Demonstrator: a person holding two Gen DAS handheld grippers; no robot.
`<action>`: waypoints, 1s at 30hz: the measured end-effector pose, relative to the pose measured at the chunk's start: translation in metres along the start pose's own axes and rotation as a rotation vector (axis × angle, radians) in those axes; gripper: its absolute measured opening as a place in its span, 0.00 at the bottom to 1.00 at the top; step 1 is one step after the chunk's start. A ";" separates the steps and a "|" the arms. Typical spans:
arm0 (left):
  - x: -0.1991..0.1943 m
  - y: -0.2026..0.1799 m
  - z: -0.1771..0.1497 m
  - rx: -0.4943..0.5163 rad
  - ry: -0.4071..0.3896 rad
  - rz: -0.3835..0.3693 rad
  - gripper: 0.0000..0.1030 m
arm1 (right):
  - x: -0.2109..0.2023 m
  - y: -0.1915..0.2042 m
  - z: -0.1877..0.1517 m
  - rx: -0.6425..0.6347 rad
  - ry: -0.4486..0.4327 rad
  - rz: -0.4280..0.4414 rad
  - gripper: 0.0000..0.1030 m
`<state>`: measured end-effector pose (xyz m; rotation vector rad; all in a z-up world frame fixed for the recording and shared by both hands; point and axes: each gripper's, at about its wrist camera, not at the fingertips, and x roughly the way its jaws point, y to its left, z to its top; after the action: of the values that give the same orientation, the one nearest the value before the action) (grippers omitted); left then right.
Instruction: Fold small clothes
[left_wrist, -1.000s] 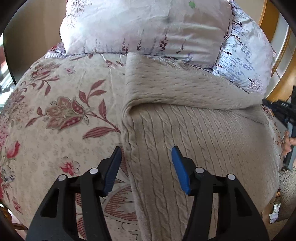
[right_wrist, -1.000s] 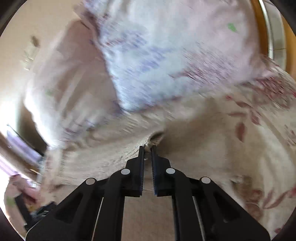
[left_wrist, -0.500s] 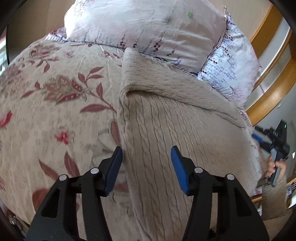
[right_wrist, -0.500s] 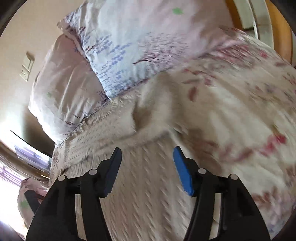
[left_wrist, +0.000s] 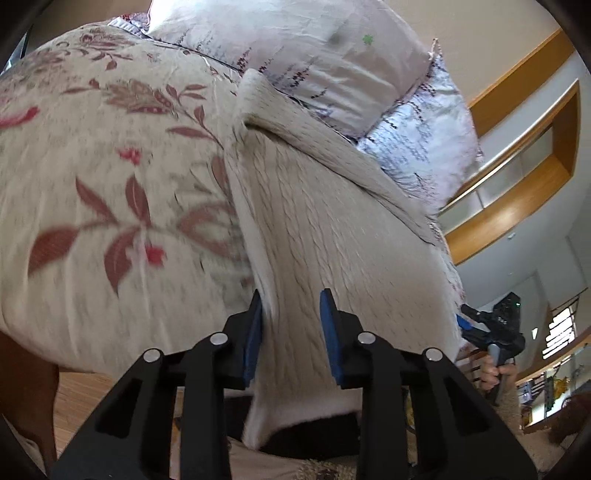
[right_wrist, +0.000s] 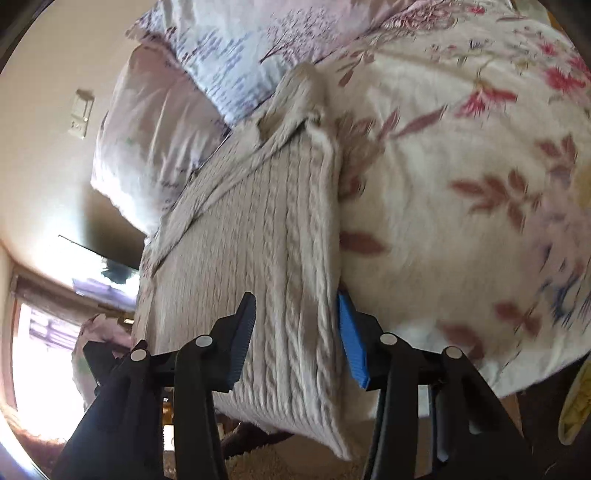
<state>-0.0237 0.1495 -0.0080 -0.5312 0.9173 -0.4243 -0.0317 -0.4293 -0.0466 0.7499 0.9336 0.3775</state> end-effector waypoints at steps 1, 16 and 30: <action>-0.001 -0.001 -0.004 0.001 0.001 -0.010 0.29 | 0.001 -0.001 -0.004 0.005 0.010 0.030 0.43; -0.004 -0.009 -0.036 -0.005 0.034 -0.096 0.20 | 0.007 0.024 -0.049 -0.107 0.119 0.100 0.27; -0.029 -0.033 0.002 0.099 -0.081 -0.012 0.06 | -0.025 0.073 -0.027 -0.319 -0.144 -0.003 0.08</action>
<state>-0.0417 0.1401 0.0306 -0.4608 0.8111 -0.4537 -0.0666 -0.3828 0.0108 0.4769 0.7176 0.4514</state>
